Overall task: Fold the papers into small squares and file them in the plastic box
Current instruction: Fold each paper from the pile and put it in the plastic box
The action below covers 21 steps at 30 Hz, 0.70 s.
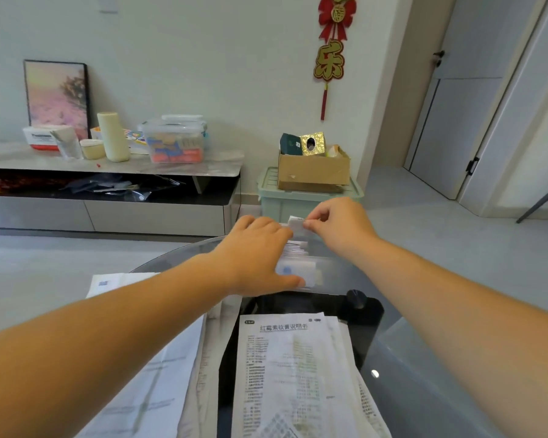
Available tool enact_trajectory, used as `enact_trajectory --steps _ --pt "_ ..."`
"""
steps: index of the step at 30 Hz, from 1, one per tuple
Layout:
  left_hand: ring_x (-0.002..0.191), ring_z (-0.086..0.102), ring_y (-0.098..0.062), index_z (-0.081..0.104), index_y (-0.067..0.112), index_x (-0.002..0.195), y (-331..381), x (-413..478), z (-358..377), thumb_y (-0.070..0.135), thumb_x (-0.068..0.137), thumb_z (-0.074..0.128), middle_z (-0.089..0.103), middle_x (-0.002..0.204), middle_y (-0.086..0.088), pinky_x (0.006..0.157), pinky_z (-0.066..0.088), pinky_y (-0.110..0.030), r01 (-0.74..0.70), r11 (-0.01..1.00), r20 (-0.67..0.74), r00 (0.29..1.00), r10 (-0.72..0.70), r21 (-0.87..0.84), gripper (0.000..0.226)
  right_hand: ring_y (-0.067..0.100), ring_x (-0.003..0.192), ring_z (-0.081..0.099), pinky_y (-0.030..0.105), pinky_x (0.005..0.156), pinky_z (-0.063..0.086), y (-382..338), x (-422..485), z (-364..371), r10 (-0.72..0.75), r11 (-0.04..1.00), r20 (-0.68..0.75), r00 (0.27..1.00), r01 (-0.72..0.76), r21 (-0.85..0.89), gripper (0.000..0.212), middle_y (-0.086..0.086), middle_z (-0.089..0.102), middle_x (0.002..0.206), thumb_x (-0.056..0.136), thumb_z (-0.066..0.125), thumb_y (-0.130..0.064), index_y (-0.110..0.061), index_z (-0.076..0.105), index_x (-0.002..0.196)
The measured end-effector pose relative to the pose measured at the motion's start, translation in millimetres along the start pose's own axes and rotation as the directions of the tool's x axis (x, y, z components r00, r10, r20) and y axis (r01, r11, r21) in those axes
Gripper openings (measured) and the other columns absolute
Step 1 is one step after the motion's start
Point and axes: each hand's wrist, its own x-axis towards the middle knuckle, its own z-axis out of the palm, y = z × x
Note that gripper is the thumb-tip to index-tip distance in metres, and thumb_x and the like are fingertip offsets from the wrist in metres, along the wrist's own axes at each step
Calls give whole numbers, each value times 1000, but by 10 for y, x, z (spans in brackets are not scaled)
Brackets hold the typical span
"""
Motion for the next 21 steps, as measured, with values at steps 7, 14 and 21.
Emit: enact_trajectory --steps 7,14,21 --pt "134 43 -17 41 23 144 -17 70 36 78 85 46 49 143 4 122 1 -48 -82 997 113 990 83 -8 81 14 77 64 39 74 59 0 -23 77 -15 988 -24 1000 11 -154 14 -9 68 77 87 75 -35 -29 72 76" --pt "133 45 -16 40 26 145 12 137 -46 78 83 51 45 146 7 121 -5 -52 -126 991 178 977 116 48 81 14 78 63 38 74 58 0 -34 62 -43 989 2 999 43 -140 15 -7 68 79 89 73 -32 -32 67 75" --pt "136 37 -19 37 26 145 27 124 -25 73 83 58 37 150 3 122 6 -46 -133 991 175 976 128 15 81 13 76 63 39 73 59 1 -51 47 -57 981 -16 998 53 -184 12 -9 67 77 91 68 -30 -27 71 80"
